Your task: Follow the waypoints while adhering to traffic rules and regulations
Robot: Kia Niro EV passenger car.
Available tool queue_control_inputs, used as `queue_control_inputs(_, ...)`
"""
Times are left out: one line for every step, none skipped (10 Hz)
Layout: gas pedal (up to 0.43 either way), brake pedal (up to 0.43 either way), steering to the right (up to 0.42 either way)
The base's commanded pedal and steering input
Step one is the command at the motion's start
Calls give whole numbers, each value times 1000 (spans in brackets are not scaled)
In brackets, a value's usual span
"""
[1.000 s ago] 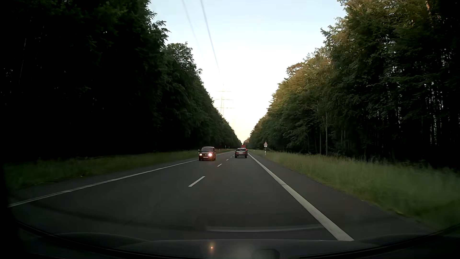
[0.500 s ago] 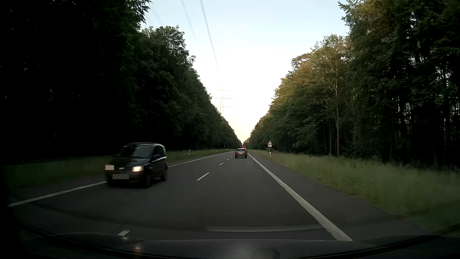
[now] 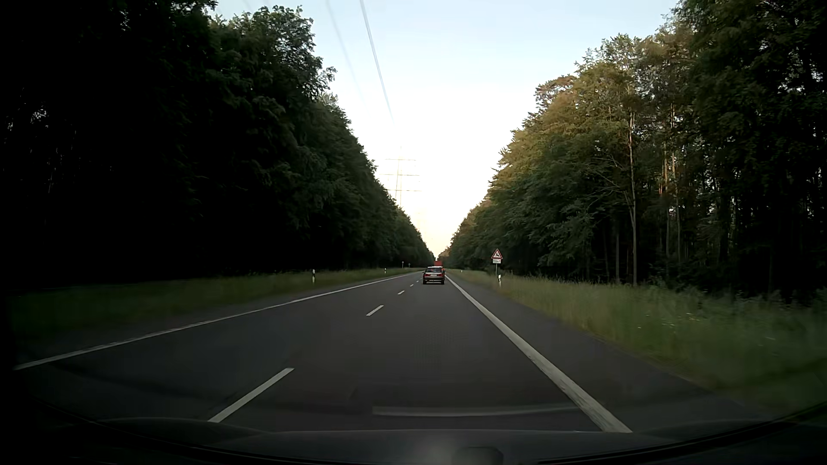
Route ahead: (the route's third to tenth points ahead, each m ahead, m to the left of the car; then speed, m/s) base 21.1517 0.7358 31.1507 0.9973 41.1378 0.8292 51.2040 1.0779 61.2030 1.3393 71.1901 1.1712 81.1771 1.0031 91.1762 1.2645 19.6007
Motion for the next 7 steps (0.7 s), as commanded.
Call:
queue_control_inputs(67, 18, 1)
queue_control_inputs(67, 24, 1)
queue_control_inputs(67, 24, 1)
queue_control_inputs(67, 18, 1)
queue_control_inputs(67, 24, 1)
queue_control_inputs(67, 24, 1)
queue_control_inputs(67, 24, 1)
